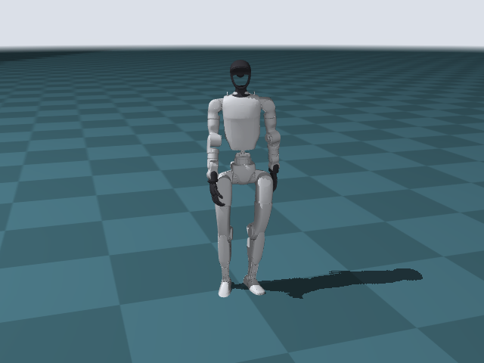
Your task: In place motions
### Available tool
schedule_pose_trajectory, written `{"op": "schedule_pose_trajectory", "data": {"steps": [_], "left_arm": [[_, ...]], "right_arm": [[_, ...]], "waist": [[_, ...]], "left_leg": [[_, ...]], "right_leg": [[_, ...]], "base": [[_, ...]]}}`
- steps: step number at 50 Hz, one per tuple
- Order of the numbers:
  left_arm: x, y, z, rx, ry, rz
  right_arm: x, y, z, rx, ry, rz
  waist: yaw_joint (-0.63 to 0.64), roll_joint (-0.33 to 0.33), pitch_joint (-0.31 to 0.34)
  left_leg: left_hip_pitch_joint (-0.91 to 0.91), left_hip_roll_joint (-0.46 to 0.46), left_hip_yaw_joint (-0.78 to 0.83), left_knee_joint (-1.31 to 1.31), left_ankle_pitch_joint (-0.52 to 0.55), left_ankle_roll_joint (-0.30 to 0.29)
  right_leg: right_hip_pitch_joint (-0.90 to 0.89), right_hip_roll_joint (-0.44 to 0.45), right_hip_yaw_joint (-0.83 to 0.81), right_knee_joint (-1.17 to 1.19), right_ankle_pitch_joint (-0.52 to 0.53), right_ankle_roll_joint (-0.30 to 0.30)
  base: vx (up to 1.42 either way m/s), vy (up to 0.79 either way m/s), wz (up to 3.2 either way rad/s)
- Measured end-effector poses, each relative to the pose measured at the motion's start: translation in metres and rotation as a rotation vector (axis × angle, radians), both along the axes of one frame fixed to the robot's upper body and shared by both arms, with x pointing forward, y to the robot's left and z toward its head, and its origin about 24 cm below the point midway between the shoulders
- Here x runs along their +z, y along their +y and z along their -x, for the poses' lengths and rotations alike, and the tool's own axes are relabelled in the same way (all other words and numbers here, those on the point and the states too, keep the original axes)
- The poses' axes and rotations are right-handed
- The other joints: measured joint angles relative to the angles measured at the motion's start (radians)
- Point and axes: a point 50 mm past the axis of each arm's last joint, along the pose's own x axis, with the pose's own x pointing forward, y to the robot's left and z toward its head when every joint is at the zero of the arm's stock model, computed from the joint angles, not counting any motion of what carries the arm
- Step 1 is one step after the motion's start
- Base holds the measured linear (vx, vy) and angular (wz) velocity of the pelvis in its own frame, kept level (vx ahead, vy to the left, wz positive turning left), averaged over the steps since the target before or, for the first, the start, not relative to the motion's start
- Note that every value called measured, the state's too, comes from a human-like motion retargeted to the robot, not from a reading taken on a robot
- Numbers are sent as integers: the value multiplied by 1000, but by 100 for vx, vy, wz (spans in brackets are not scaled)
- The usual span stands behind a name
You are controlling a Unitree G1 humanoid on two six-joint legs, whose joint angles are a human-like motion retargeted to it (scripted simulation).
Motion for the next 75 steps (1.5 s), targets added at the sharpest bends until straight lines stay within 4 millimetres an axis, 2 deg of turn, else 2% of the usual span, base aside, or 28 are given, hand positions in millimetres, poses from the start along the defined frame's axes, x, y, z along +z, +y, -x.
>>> {"op": "schedule_pose_trajectory", "data": {"steps": [4, 8, 10, 12, 15, 17, 20, 25, 27, 30, 33, 35, 38, 40, 42, 45, 47, 49, 52, 53, 55, 57, 61, 65, 68, 70, 73, 75], "left_arm": [[20, -3, 68, 93, 160, 8], [37, -4, 106, 161, 256, -13], [42, -2, 115, 184, 287, -29], [42, -1, 114, 195, 294, -41], [33, 2, 97, 188, 258, -52], [24, 4, 76, 166, 202, -49], [8, 4, 31, 113, 95, -42], [-8, 4, -72, 39, -156, -17], [-8, 6, -119, 10, -288, -11], [2, 10, -189, -29, -496, -16], [21, 12, -248, -68, -684, -43], [35, 13, -279, -96, -791, -65], [52, 17, -308, -143, -906, -100], [58, 18, -317, -176, -950, -121], [59, 19, -317, -204, -958, -134], [49, 16, -303, -233, -911, -127], [36, 12, -282, -237, -837, -101], [22, 8, -252, -230, -734, -71], [2, 2, -194, -202, -536, -24], [-2, 1, -172, -188, -464, -11], [-8, -2, -126, -145, -321, 6], [-9, -2, -79, -96, -193, 10], [2, -2, 9, 13, 22, 10], [24, 2, 76, 103, 184, -4], [38, 5, 106, 145, 268, -28], [43, 5, 116, 165, 298, -38], [41, 4, 113, 177, 293, -39], [35, 2, 101, 171, 264, -32]], "right_arm": [[25, 28, -66, 8, -219, -106], [50, 45, -106, -10, -388, -183], [57, 48, -115, 0, -441, -188], [58, 46, -115, 29, -456, -167], [48, 39, -101, 84, -422, -124], [35, 32, -80, 111, -356, -90], [13, 16, -35, 128, -208, -37], [-13, -23, 73, 68, 150, 65], [-13, -39, 120, 13, 309, 112], [-2, -62, 183, -89, 524, 180], [13, -78, 231, -191, 663, 246], [21, -85, 253, -253, 714, 287], [29, -90, 270, -325, 744, 330], [31, -91, 274, -359, 748, 345], [29, -89, 271, -378, 741, 343], [21, -81, 255, -370, 702, 306], [12, -73, 235, -338, 652, 263], [4, -64, 209, -292, 586, 214], [-8, -47, 160, -199, 456, 135], [-11, -42, 141, -162, 407, 109], [-13, -32, 101, -69, 305, 72], [-11, -20, 59, 8, 185, 39], [6, 7, -20, 107, -71, -26], [33, 32, -78, 120, -292, -99], [52, 43, -106, 93, -409, -151], [60, 48, -117, 81, -461, -178], [64, 50, -120, 95, -491, -189], [61, 49, -115, 115, -486, -174]], "waist": [[-9, 4, 7], [-14, -1, 14], [-15, -7, 16], [-17, -12, 14], [-23, -17, 11], [-28, -20, 8], [-34, -23, 2], [-40, -22, -10], [-43, -22, -11], [-48, -21, -11], [-51, -19, -10], [-52, -17, -8], [-55, -14, -4], [-56, -11, -3], [-52, -7, -4], [-46, -1, -5], [-40, 1, -7], [-33, 2, -8], [-33, 4, -8], [-69, 6, -6], [-35, 1, -7], [-14, 4, -7], [-10, 3, -6], [-10, -1, -4], [-11, -5, -1], [-14, -9, 0], [-20, -13, 0], [-25, -16, 0]], "left_leg": [[-3, 2, -13, 1, 3, 0], [-4, 1, -25, 2, 7, -1], [-3, 0, -28, 1, 8, 0], [-2, -1, -31, 1, 9, 0], [-2, 0, -31, 1, 8, 0], [-3, 2, -28, 1, 8, 0], [-3, 5, -17, 0, 5, 1], [-7, 11, 9, -2, 1, 2], [-8, 12, 18, -3, -1, 2], [-10, 14, 31, -2, -4, 2], [-10, 15, 43, -1, -7, 1], [-10, 16, 51, -1, -9, -1], [-8, 18, 58, -1, -10, -2], [-8, 18, 60, -1, -11, -2], [-9, 18, 60, -1, -10, -2], [-10, 16, 52, -1, -9, -1], [-11, 13, 44, -1, -7, -1], [-12, 10, 35, 0, -5, 0], [-14, 3, 6, 1, -1, 2], [-18, -5, -38, 4, 5, 5], [-14, -7, -15, 1, 3, 4], [-14, 0, -7, -1, 2, 2], [-15, -4, -25, -1, 5, 2], [-16, -5, -41, 0, 8, 2], [-18, -7, -53, 1, 11, 3], [-19, -9, -59, 1, 12, 3], [-20, -9, -61, 2, 13, 4], [-20, -8, -57, 2, 11, 4]], "right_leg": [[1, 2, -1, 1, -2, 3], [5, 2, -8, 1, -4, 3], [8, 1, -10, 1, -5, 3], [9, 1, -12, 1, -5, 4], [9, 2, -12, 1, -6, 4], [8, 3, -11, 1, -5, 4], [5, 5, -6, 0, -3, 4], [-5, 8, 0, -1, 2, 5], [-9, 9, 3, -1, 4, 5], [-13, 9, 8, -3, 6, 5], [-17, 10, 15, -2, 7, 5], [-19, 10, 22, -1, 8, 4], [-20, 12, 29, -2, 9, 3], [-20, 13, 31, -2, 9, 3], [-21, 13, 31, -3, 9, 3], [-18, 11, 23, -4, 8, 3], [-15, 9, 15, -5, 6, 3], [-12, 6, 5, -6, 4, 2], [-2, 0, -21, -9, 1, 4], [10, -8, -62, -17, 2, 8], [4, 3, -36, -12, -3, -5], [5, -3, -20, -8, -7, 7], [7, -1, -29, -9, -9, 5], [10, -1, -34, -8, -12, 6], [14, -1, -40, -9, -14, 8], [16, -2, -42, -9, -15, 9], [16, -2, -44, -9, -15, 10], [14, -2, -41, -8, -13, 10]], "base": [[0, 0, 9], [0, 0, 4], [0, 0, 0], [0, 0, 0], [0, 0, 0], [0, 0, 0], [0, -2, -13], [-1, -3, -27], [-2, -2, -26], [-2, -1, -24], [0, -2, -21], [-1, 0, -20], [0, 0, 0], [0, 0, 0], [0, 0, 0], [0, 0, 0], [1, 4, 21], [1, 4, 26], [2, 4, 64], [2, 3, 107], [2, 2, -5], [1, 1, -25], [1, 1, 11], [1, 0, 21], [0, -1, 21], [0, -1, 9], [0, 0, 0], [0, 0, 0]]}}
